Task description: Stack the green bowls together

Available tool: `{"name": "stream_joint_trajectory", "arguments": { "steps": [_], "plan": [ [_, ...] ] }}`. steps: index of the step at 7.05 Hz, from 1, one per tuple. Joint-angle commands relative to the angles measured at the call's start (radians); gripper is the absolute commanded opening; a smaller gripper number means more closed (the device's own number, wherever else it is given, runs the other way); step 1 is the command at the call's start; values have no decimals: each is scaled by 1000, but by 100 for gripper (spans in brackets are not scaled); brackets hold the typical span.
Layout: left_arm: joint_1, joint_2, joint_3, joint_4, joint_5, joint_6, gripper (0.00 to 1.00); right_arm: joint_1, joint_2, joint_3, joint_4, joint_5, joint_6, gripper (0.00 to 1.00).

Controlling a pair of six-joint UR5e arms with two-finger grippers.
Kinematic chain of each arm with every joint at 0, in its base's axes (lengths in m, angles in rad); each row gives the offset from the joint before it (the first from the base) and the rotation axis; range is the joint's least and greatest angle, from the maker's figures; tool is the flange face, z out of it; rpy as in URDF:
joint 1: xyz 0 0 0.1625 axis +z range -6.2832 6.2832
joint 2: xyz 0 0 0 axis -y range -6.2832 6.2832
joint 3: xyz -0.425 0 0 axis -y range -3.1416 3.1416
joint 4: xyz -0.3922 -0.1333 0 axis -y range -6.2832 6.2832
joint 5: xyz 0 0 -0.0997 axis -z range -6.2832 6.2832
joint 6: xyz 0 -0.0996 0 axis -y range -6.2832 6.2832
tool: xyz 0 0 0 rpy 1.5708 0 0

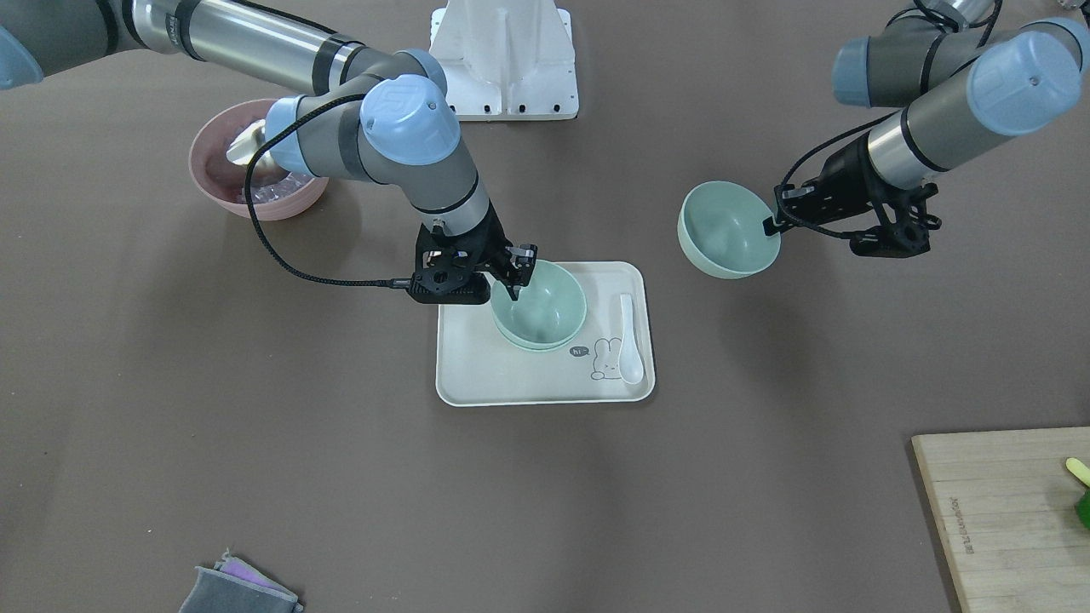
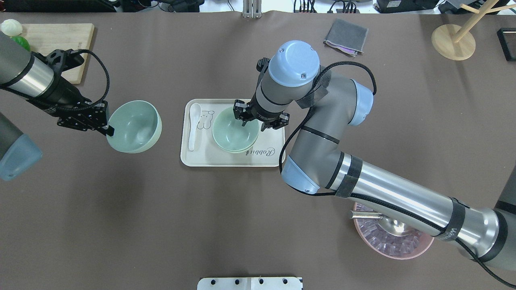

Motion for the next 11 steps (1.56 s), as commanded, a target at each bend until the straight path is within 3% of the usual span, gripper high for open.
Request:
{"name": "stream_joint_trajectory", "arguments": {
  "steps": [1,3,4,8,11],
  "plan": [
    [4,-96,22,8,2,-120,0,96,-27,57,-38,113,-13,100],
    [40,-249,106,7,14,-240,0,220,-166,153,-40,228,-143,100],
    [74,-283,127,7,69,-255,0,277,-213,163,-40,265,-203,100],
    [223,-385,177,34,302,-300,0,370,-328,183,-40,276,-366,100],
    [246,-387,180,51,307,-288,0,380,-340,183,-40,273,-389,100]
  ]
}}
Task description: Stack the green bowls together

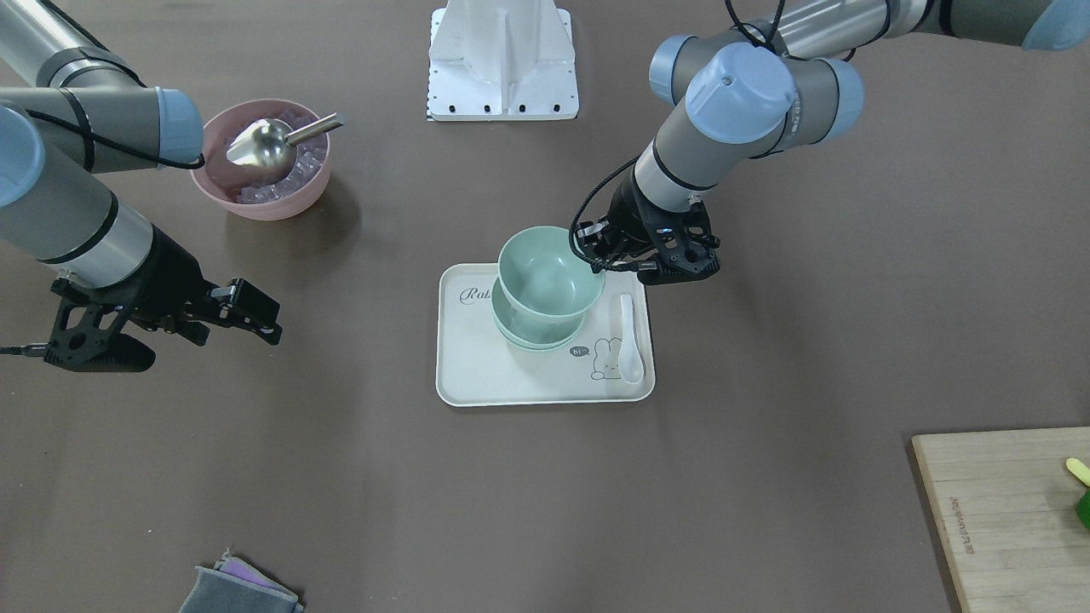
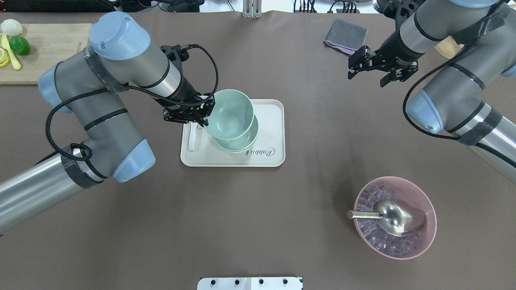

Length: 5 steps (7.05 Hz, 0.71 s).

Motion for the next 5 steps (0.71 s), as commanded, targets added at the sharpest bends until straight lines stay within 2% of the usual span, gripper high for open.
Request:
{"name": "stream_joint_trajectory", "arguments": {
  "steps": [1,3,5],
  "plan": [
    [17,2,4,-8,2,5,0,9,-8,-1,0,1,-8,100],
    [19,3,57,-113,0,1,0,27,-23,0,0,4,-46,100],
    [19,0,81,-127,-1,1,0,84,-90,12,0,36,-155,100]
  ]
}}
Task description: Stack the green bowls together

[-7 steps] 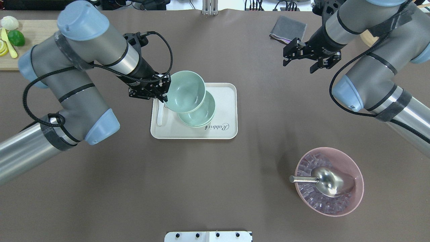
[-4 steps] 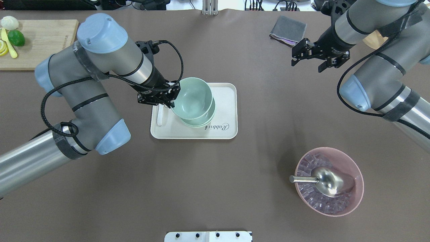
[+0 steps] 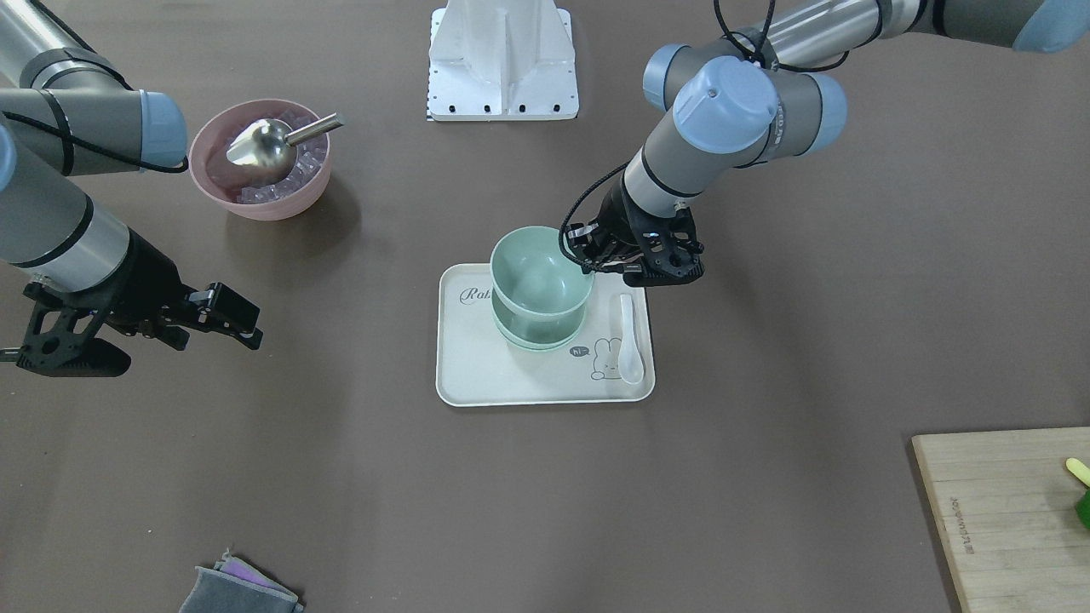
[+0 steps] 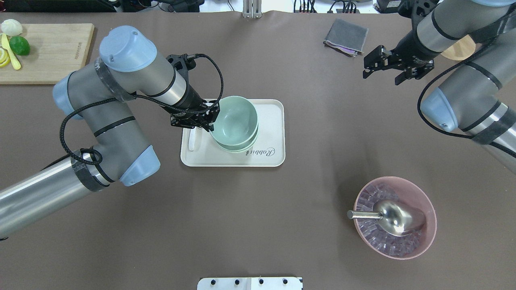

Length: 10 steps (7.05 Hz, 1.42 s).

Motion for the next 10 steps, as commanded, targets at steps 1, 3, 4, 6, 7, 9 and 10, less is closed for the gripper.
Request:
{"name": "stream_joint_trajectory", "arguments": {
  "steps": [1,3,4,6,7,9,10],
  "plan": [
    [0,-4,23,-29,0,-1,0,66,-75,12,0,32,-120,100],
    [2,-7,61,-80,0,-3,0,89,-113,24,0,32,-174,100],
    [2,-7,75,-108,0,-7,0,91,-114,28,0,33,-174,100],
    [3,-2,72,-111,-4,3,98,100,-119,31,0,41,-174,100],
    [-4,1,51,-97,-9,3,99,105,-119,31,-1,42,-176,100],
    [-62,40,-43,-25,-87,5,98,117,-122,32,-2,44,-178,100],
    [-105,115,-128,1,-113,38,98,134,-155,46,-2,45,-208,100]
  ]
}}
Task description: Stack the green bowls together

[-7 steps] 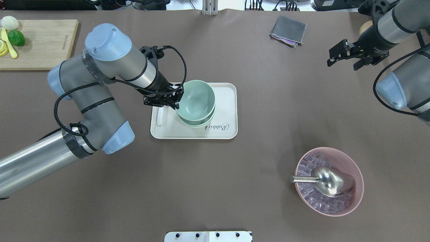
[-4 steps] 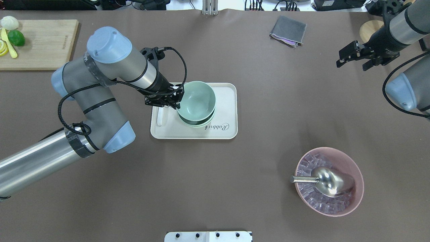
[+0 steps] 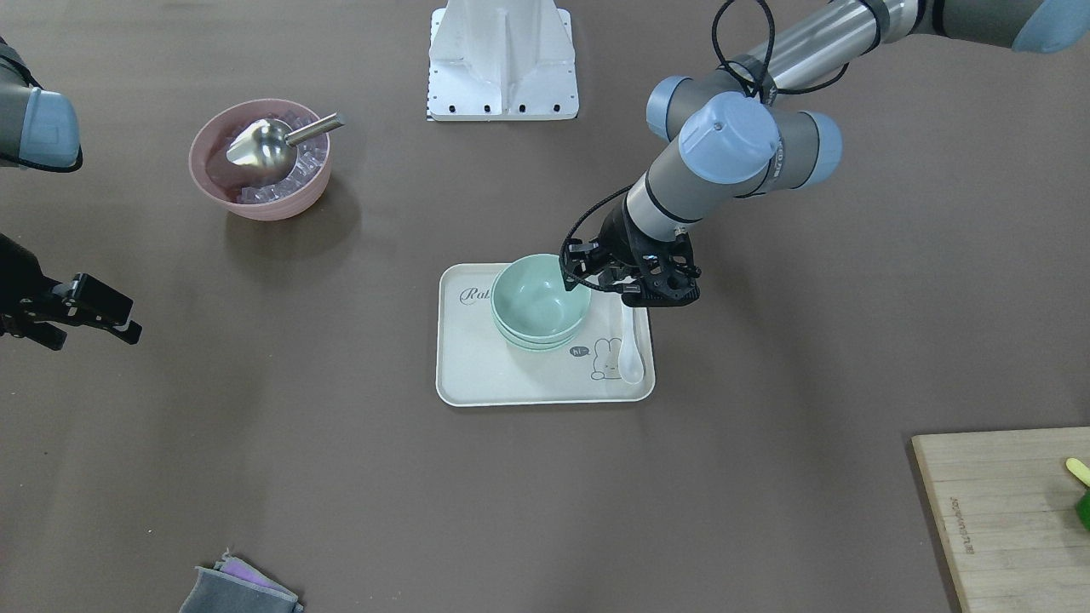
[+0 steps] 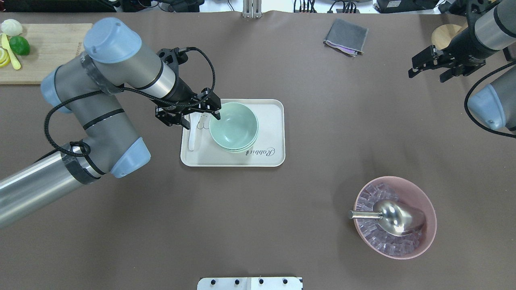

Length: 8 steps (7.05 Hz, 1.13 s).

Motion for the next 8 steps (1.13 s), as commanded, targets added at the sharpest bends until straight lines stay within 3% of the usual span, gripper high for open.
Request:
{"name": "stream_joint_trajectory", "arguments": {
  "steps": [1,3,5,8],
  "plan": [
    [-81,123,-181,104,-37,103,98,56,-60,12,-2,8,-97,100],
    [-135,256,-344,282,-21,339,98,132,-147,11,-3,11,-270,100],
    [-276,478,-447,337,-15,658,99,206,-181,6,-102,9,-478,100],
    [-469,732,-432,324,-17,1153,98,283,-246,-12,-149,-1,-695,100]
  ]
}}
